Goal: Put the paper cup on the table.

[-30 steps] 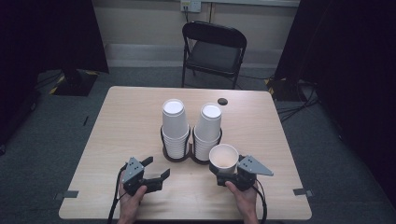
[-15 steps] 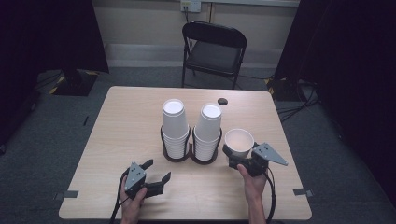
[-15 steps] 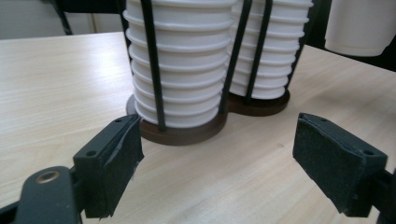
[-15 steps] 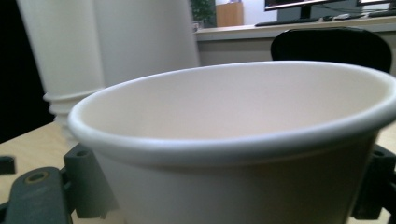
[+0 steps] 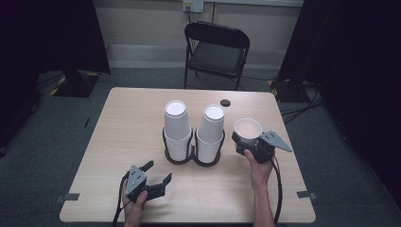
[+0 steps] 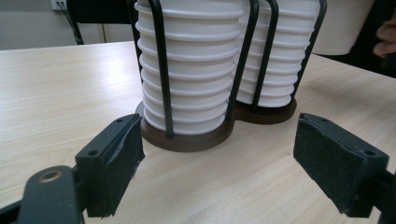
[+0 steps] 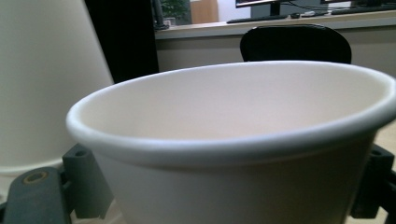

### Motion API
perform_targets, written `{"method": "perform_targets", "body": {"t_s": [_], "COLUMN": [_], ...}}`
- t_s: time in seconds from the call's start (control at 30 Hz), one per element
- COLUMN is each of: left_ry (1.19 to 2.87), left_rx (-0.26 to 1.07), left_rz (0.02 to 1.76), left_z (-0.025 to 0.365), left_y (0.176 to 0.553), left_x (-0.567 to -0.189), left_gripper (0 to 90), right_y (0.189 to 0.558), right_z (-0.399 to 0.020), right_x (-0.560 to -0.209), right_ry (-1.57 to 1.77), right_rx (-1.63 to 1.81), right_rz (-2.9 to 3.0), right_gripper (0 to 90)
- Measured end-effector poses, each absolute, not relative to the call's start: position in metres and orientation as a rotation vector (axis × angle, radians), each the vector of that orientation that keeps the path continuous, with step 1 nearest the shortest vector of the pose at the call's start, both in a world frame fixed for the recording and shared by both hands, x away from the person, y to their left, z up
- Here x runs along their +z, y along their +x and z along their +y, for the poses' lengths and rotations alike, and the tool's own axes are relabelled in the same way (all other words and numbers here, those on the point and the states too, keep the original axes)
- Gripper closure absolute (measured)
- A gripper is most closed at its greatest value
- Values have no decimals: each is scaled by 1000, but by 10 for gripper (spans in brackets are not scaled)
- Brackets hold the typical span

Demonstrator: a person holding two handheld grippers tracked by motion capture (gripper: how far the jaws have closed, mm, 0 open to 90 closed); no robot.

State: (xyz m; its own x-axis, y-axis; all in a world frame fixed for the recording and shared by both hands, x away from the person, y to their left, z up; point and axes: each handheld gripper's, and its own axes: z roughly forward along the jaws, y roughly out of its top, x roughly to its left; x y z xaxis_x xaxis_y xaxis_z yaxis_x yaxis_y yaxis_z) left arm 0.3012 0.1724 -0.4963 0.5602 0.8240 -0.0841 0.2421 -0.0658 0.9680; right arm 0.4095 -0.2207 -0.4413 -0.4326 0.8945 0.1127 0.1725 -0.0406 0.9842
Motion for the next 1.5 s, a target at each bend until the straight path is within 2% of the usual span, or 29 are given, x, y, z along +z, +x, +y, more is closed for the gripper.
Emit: {"method": "perform_targets", "body": {"t_s": [0.27,0.87,1.5], "left_ry": [1597,1590,1561], "left_rx": [680,685,693], "left_rz": [897,914,925], "left_z": [172,171,172], "left_y": [296,296,294], "left_x": [-497,-497,-497], "left_gripper": [158,159,160], "right_y": [429,461,458], "right_z": [-219,-205,-217], "right_x": [-458,-476,-484], "right_ry": [1167,1202,1288], "right_rx": [1499,1439,1367], "right_rz": [1601,1650,1705], "right_gripper": [119,117,108]}}
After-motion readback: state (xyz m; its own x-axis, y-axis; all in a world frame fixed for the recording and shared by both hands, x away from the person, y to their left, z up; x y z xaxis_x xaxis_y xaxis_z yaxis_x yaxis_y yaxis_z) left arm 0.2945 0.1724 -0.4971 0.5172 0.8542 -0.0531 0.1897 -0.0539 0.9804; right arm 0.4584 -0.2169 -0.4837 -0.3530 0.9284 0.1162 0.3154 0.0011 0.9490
